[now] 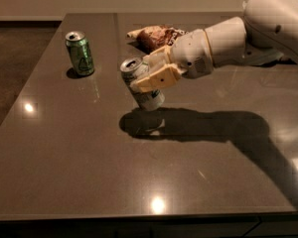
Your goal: Place 7up can upright
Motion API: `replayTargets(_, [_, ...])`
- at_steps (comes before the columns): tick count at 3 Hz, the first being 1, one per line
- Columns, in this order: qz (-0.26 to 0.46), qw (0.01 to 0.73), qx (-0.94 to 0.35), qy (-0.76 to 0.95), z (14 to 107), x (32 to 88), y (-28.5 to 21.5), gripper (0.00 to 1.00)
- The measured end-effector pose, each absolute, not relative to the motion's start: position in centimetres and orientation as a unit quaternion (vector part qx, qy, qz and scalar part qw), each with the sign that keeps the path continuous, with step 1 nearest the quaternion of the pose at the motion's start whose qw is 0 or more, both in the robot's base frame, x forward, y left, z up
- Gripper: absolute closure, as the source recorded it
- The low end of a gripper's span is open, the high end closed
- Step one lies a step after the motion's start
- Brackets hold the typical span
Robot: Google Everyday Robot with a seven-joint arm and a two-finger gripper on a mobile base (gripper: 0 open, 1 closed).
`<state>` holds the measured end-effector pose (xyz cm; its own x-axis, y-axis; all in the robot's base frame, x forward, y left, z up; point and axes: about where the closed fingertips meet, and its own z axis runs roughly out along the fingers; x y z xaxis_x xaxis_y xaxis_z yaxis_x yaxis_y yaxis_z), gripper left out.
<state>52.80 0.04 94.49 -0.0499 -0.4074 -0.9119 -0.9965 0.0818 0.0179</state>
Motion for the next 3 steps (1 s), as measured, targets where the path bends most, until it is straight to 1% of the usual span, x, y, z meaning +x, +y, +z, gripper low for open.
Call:
replayTargets(1, [0.405,0.446,-0.519,0.606,94.2,53.4,-0.5,1.0])
replayTargets(2, [0.421,0.481,-0.49,0.593,93.7,53.7,-0.6,1.0])
replayTargets(3, [0.426,0.499,-0.477,0.585,93.0,54.1,-0.5,1.0])
